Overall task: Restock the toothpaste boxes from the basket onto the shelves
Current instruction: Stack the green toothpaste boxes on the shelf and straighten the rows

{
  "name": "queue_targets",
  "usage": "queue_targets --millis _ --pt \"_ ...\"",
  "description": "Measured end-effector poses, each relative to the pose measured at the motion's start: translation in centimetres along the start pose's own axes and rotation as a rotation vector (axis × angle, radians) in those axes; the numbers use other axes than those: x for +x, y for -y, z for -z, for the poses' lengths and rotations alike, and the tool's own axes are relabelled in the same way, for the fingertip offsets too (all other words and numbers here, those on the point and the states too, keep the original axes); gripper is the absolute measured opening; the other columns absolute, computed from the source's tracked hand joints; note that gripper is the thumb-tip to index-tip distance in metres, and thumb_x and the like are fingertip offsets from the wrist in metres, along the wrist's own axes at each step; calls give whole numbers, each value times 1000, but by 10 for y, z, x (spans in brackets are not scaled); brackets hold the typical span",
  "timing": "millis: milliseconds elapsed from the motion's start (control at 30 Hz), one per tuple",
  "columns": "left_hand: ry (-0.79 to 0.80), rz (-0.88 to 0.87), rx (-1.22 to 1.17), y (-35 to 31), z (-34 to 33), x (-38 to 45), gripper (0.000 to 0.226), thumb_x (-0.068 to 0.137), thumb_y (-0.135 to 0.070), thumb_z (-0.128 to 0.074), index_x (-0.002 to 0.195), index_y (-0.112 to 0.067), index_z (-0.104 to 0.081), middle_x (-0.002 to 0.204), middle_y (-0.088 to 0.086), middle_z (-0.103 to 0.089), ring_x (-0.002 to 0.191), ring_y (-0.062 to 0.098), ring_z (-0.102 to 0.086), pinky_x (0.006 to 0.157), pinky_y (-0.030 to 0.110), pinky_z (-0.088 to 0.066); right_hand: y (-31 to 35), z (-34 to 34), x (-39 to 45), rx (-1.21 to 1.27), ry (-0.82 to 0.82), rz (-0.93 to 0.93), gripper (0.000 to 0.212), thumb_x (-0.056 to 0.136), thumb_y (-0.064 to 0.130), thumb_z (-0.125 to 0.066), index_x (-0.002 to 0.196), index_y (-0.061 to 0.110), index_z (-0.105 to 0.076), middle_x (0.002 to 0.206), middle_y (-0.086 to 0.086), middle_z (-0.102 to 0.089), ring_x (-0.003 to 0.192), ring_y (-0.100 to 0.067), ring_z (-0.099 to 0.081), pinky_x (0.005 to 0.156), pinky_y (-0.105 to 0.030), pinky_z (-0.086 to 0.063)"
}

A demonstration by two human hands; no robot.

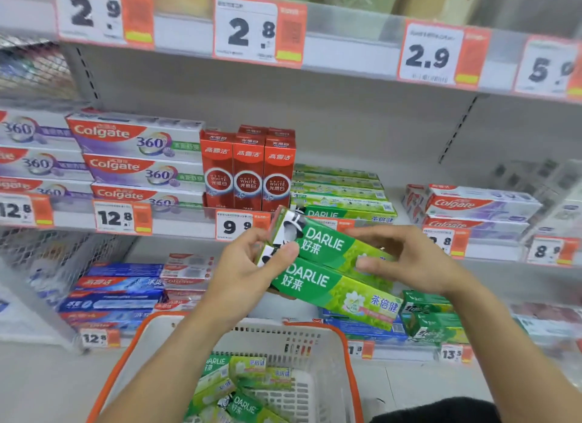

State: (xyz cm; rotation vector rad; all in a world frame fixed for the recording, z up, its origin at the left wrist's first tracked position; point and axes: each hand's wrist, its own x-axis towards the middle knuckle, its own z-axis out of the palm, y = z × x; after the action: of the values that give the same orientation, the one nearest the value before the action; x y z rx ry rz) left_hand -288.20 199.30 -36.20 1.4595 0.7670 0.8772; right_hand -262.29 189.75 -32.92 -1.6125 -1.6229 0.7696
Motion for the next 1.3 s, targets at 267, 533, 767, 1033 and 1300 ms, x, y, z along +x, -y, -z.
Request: queue_targets --millis 267,533,767,1033,1300 --pt "-23 -1 -76 -17 -11 24 34 76 -38 -78 103 -17 -71 101 -6 -75 92 0 -70 76 16 -54 24 33 15 -291 -392 34 48 73 32 -85 117 35 -67 117 19 -67 100 7 -64 89 -9 -48" --pt "-124 -7 -24 -15 -11 23 45 71 -58 -81 99 -24 -74 100 -4 -77 103 19 -70 99 52 -51 2 96 113 -438 -343 -99 53 78 25 -85 126 23 -64 127 2 -65 117 -15 -61 104 -30 -45" --pt "-100 24 52 -3 -15 27 36 75 -60 -77 99 -34 -72 103 -7 -76 105 16 -68 101 51 -50 -33 117 216 -572 -219 -192 64 64 61 -70 124 43 -59 128 8 -62 120 -19 -56 109 -47 -41" --pt "-178 50 -99 1 -25 42 37 73 -40 -74 102 -18 -71 103 1 -77 100 21 -73 95 56 -54 -67 115 240 -369 74 -353 45 87 24 -77 131 27 -64 139 0 -56 129 -18 -50 99 -26 -43" --pt "-132 59 -161 5 -23 48 40 69 -47 -76 100 -22 -73 104 3 -77 99 22 -74 90 55 -56 -32 111 201 -472 -82 -172 34 96 34 -64 130 29 -62 140 4 -56 121 -20 -59 87 -30 -50"
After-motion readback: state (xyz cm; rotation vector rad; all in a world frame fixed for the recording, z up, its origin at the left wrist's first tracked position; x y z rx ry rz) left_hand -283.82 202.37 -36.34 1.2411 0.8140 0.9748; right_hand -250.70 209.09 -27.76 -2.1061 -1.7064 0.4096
